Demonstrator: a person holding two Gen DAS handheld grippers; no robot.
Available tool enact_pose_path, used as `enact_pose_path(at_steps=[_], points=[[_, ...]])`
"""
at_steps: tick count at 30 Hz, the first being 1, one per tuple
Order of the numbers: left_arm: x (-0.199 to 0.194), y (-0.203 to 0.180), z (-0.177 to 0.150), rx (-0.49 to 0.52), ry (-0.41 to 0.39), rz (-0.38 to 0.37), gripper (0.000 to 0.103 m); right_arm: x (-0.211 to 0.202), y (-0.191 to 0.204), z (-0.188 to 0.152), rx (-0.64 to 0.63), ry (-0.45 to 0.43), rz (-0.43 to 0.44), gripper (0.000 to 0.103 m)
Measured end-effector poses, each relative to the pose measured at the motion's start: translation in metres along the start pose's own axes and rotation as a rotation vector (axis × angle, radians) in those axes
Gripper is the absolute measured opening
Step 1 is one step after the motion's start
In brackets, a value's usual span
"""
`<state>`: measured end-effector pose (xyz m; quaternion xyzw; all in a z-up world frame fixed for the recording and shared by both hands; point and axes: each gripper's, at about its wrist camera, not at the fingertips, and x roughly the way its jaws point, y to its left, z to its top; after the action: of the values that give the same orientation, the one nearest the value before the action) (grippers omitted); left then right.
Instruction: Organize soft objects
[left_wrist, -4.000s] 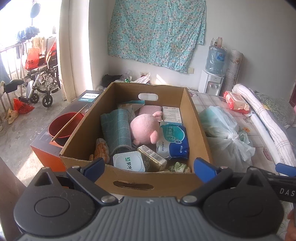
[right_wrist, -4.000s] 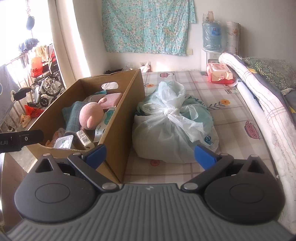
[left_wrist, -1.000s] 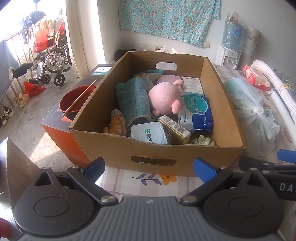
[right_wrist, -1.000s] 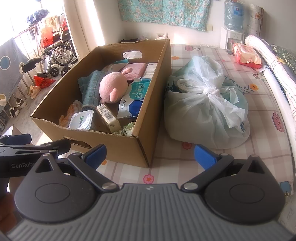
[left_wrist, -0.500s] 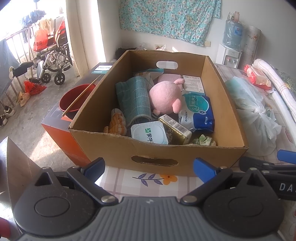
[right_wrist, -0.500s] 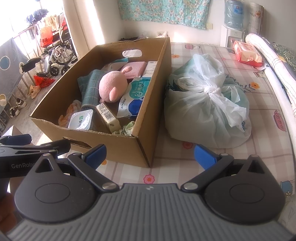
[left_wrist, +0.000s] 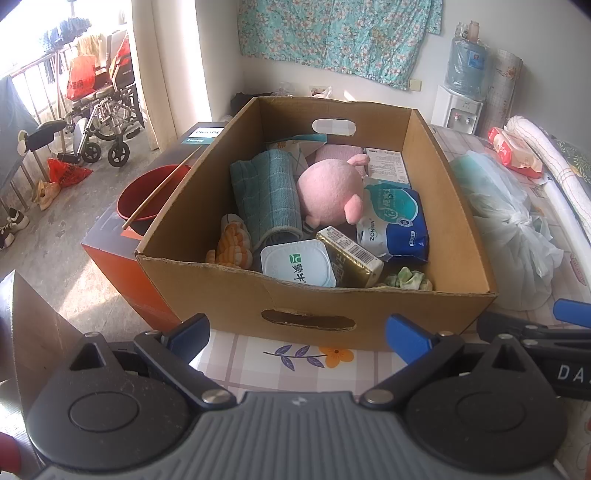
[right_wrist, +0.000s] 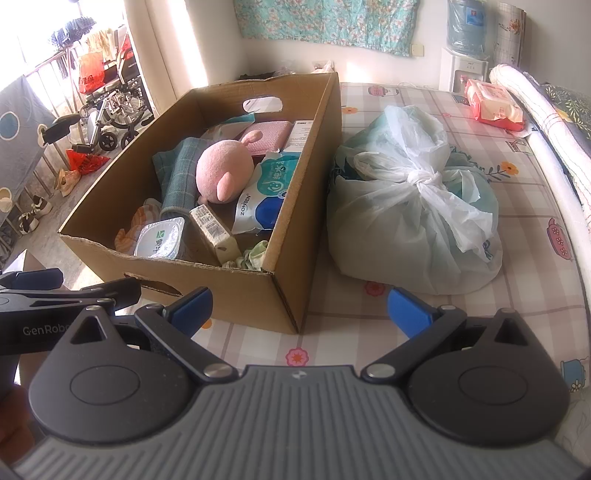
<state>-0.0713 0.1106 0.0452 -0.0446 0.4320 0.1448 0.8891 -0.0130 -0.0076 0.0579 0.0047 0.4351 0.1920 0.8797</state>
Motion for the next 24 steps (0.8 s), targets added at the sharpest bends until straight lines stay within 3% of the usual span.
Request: enact_pose_path(at_steps=[24], points=[[0.0016,0.0022,-0.0008,-0.003,0.004,0.000,0.102,0.0032,0.0005,0.0000,0.000,0.002,0.003,0.102]])
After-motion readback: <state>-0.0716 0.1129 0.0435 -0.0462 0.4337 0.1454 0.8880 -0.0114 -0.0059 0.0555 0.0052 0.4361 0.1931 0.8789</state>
